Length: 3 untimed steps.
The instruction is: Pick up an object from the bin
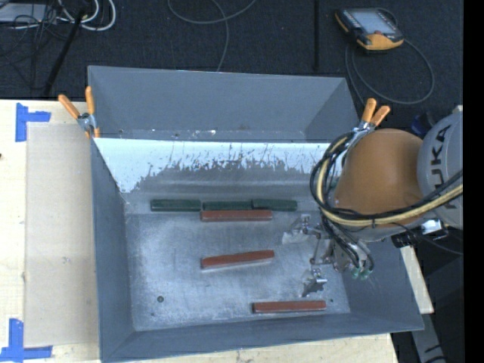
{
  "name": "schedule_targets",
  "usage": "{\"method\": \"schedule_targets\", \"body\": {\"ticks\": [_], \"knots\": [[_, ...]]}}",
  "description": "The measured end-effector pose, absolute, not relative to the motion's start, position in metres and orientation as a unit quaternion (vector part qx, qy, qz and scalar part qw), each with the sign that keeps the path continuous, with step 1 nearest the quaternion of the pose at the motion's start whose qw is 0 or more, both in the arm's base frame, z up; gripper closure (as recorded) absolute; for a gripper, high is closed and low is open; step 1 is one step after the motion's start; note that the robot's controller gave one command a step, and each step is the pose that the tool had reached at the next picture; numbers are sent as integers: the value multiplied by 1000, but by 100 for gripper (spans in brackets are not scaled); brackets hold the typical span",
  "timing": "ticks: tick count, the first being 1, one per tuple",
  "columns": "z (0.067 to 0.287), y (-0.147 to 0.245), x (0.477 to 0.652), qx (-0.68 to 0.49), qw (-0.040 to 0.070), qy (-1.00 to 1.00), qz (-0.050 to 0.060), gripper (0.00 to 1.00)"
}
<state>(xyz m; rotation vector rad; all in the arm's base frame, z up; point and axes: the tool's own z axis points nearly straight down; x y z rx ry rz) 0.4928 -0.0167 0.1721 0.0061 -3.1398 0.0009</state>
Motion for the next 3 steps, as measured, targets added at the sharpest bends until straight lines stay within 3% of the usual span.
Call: {"method": "schedule_targets", "body": {"ticks": [1,2,3], "knots": [[172,-17,493,2,1,-1000,0,0],[138,-4,542,16,-4,-1000,1,0],[89,21,544,47,-4,-999,1,0]]}}
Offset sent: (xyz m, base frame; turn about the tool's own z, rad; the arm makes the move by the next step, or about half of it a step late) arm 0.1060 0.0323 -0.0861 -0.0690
